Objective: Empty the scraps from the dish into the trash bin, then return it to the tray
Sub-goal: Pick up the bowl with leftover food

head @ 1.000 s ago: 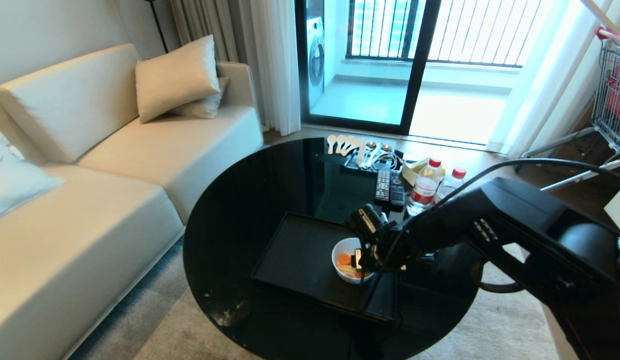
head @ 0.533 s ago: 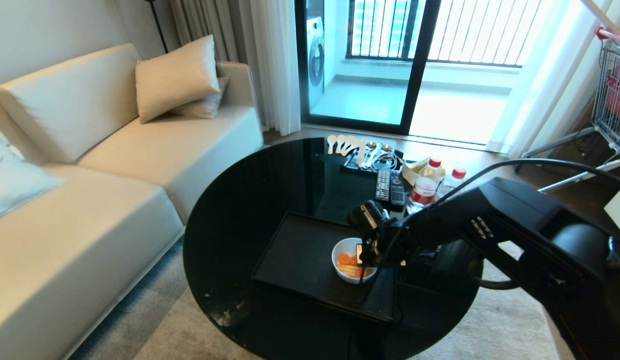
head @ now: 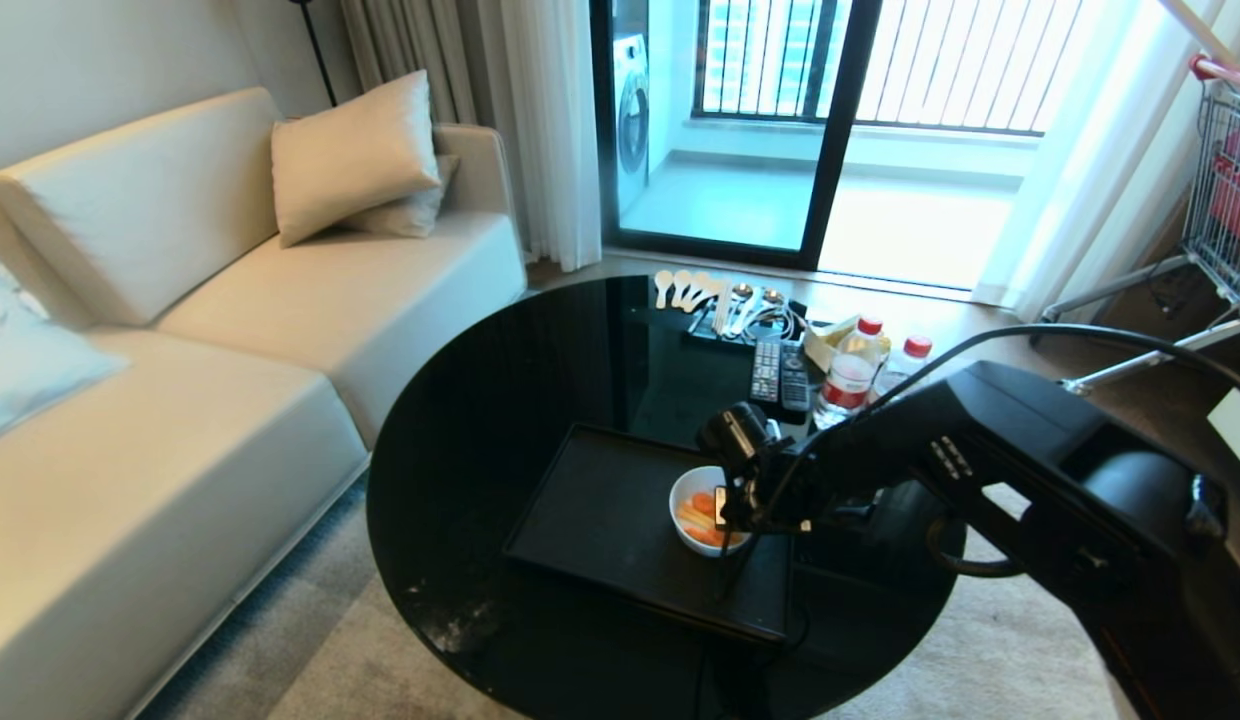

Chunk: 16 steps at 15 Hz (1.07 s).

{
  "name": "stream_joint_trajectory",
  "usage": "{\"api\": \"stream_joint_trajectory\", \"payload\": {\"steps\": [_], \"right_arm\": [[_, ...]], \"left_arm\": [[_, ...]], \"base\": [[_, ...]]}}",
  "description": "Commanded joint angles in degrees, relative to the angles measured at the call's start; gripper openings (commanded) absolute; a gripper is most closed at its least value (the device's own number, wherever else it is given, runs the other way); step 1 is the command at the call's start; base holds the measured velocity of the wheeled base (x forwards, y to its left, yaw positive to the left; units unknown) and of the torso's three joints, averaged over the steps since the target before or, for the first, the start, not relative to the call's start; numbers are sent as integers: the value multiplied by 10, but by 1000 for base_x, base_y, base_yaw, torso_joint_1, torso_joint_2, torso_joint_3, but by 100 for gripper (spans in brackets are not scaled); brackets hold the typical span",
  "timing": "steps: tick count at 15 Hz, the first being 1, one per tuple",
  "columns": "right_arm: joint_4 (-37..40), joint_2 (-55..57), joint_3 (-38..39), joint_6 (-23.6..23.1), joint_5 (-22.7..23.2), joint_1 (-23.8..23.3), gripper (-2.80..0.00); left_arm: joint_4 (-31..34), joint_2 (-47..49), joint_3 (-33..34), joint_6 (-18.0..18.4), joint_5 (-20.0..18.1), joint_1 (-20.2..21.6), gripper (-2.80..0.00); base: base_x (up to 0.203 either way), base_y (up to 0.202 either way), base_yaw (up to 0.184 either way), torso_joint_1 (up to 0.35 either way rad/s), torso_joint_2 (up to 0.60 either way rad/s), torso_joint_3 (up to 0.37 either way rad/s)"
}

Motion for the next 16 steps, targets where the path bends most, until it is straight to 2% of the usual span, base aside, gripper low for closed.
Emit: {"api": "stream_joint_trajectory", "payload": {"steps": [1,8,16], "right_arm": [[3,11,2,3,-1,1,-280],[23,-17,9,35,-3,4,-280],[173,-145,15,190,-5,3,-280]], "left_arm": [[0,0,0,0,0,0,-280],[0,0,0,0,0,0,-280],[0,0,0,0,0,0,-280]], "base": [[0,0,0,0,0,0],[0,0,0,0,0,0],[0,0,0,0,0,0]]}}
